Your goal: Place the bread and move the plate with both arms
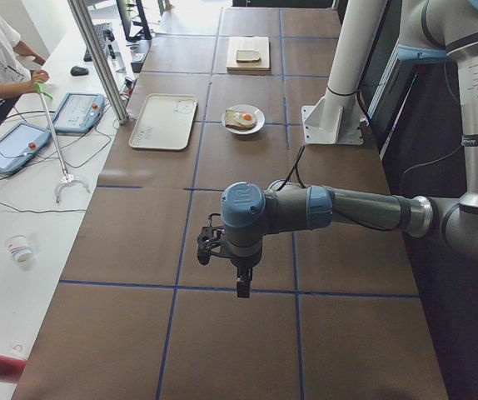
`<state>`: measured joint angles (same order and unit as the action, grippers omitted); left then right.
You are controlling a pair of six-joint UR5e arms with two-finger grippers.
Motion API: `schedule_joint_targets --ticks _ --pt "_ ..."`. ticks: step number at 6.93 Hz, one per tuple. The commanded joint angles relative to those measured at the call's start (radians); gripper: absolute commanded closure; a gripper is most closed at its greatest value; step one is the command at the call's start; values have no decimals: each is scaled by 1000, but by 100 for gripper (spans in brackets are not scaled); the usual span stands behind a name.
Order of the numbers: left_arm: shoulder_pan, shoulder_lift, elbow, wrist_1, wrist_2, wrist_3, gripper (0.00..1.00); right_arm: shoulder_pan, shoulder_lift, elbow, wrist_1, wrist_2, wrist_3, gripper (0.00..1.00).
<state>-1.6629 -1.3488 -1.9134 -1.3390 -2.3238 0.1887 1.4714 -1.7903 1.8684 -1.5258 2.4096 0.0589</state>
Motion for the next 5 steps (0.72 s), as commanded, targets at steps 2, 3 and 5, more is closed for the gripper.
schedule_joint_targets --ticks 2,3,5 --pt "2 -1 -7 -2 0 0 0 -187 6 -109 368 -3 327 0" --pt "0 -1 -9 -3 0 0 0 -291 6 -109 489 -59 498 0" --pt "2 -3 -9 -3 0 0 0 -424 18 -121 582 -92 692 0"
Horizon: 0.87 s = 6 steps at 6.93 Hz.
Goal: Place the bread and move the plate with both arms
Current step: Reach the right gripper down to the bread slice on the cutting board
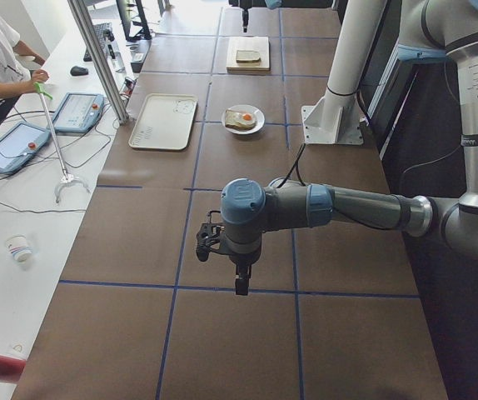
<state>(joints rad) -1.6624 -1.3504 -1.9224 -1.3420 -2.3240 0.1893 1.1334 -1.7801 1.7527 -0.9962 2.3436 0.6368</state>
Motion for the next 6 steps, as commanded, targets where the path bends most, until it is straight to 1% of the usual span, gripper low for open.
schedule_joint_targets --ticks 1,2,3,4,6 --pt "1 -1 0 -2 -2 -1 0 -99 20 -7 53 -56 150 1" --pt "1 -3 0 -2 -2 -1 0 -98 19 -22 53 -56 155 6" --pt "1 -3 0 -2 -2 -1 0 -98 19 -25 53 -58 187 19" --pt "1 -9 0 0 -2 -1 0 -101 21 -25 74 -58 266 20" --pt "1 -9 0 -2 -2 1 0 -122 45 -108 202 -56 287 20"
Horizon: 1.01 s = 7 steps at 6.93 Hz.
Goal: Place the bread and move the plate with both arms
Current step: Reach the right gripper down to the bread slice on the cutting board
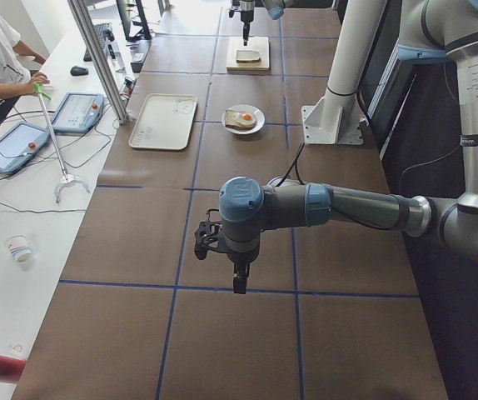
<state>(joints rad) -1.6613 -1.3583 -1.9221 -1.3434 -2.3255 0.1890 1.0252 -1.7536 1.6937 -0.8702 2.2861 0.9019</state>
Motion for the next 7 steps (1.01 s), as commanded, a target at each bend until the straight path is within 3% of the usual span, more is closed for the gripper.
schedule_joint_targets --ticks 1,5,7 --pt "0 -5 -2 0 0 1 0 -29 23 -57 94 1 58 20" --pt "0 -13 0 1 0 0 0 -60 32 -71 97 1 77 30" --pt "0 -13 0 0 0 1 0 -63 32 -71 97 3 77 60"
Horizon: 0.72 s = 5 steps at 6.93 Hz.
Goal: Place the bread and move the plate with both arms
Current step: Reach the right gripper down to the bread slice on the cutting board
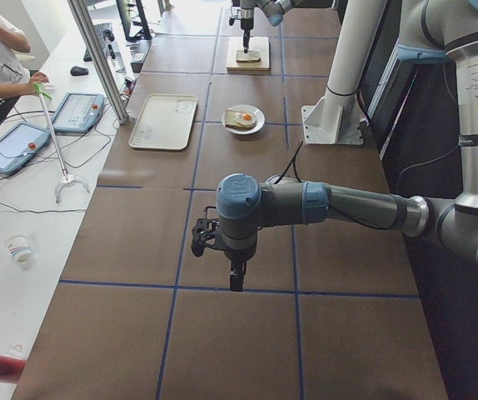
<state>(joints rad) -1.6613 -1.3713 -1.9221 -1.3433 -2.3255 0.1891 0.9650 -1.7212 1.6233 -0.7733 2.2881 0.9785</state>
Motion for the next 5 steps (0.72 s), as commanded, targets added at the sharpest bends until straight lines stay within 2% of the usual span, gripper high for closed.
schedule_joint_targets --ticks 1,2,3,5 --pt "0 0 0 0 0 1 0 -3 -1 1 0 4 0 78" --pt "0 0 -2 0 0 1 0 -3 -1 0 0 4 -1 92" --pt "0 0 -2 0 0 1 0 -3 -9 1 2 4 -1 100" --pt "0 0 -6 0 0 1 0 0 -11 13 0 34 -1 100"
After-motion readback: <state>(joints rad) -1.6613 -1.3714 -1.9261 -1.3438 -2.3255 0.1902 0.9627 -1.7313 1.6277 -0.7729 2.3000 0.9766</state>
